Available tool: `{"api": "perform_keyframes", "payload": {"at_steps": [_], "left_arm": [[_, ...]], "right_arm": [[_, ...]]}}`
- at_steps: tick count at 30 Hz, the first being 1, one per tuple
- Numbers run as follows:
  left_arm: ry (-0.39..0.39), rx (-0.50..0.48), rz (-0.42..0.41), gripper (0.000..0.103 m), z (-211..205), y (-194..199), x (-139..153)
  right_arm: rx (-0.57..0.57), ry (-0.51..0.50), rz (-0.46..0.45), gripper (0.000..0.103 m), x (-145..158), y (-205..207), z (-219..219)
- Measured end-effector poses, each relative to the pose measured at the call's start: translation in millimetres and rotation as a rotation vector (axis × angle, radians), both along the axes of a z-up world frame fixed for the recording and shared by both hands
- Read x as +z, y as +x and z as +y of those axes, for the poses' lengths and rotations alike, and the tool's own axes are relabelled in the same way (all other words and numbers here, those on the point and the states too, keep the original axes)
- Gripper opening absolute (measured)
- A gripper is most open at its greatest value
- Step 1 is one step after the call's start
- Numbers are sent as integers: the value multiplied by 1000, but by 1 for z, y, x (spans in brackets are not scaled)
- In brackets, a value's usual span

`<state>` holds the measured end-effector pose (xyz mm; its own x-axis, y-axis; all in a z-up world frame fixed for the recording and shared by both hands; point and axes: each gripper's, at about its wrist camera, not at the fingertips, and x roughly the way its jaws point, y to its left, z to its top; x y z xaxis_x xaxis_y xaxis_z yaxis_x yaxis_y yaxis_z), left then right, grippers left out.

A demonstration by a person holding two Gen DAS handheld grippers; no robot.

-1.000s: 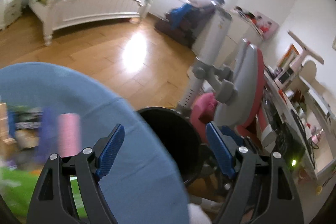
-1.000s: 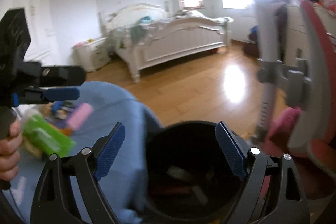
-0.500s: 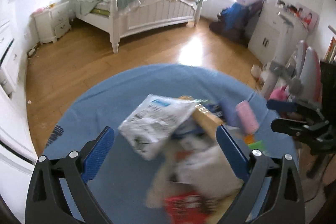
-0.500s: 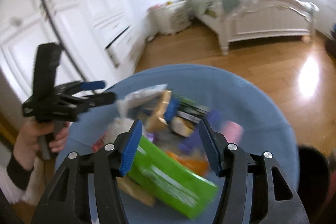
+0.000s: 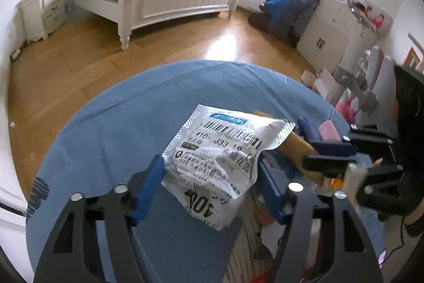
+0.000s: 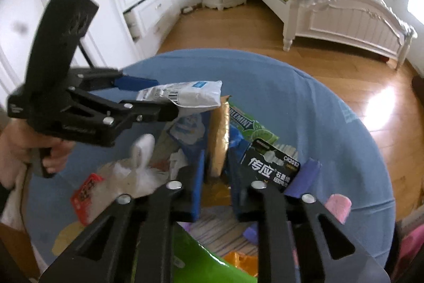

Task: Collect trash
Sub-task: 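Grasp white printed packet with left tool while right tool grasps gold wrapper, drop both in bin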

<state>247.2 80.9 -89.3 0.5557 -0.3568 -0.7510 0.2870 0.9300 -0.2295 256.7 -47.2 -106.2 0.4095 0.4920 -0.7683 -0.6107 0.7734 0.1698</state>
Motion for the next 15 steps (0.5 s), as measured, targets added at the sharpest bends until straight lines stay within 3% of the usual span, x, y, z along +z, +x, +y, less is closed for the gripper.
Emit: {"api": "perform_keyframes", "payload": {"at_steps": [3,7,11,15], "left_arm": [[-29,73,-38,54,10,-8,4],[-121,129,-77,52,15,-32,20],[-191,118,-118,52,3,-56,45],[-222,61,-152,53,-35,-77,74]], "right_arm": [[-26,89,-13,10,9,-6,-19],[-56,188,-62,10,32,-23,-45],[-131,253,-174,10,60,-53,-83],[-234,263,-298,10,79,-82,-128]]}}
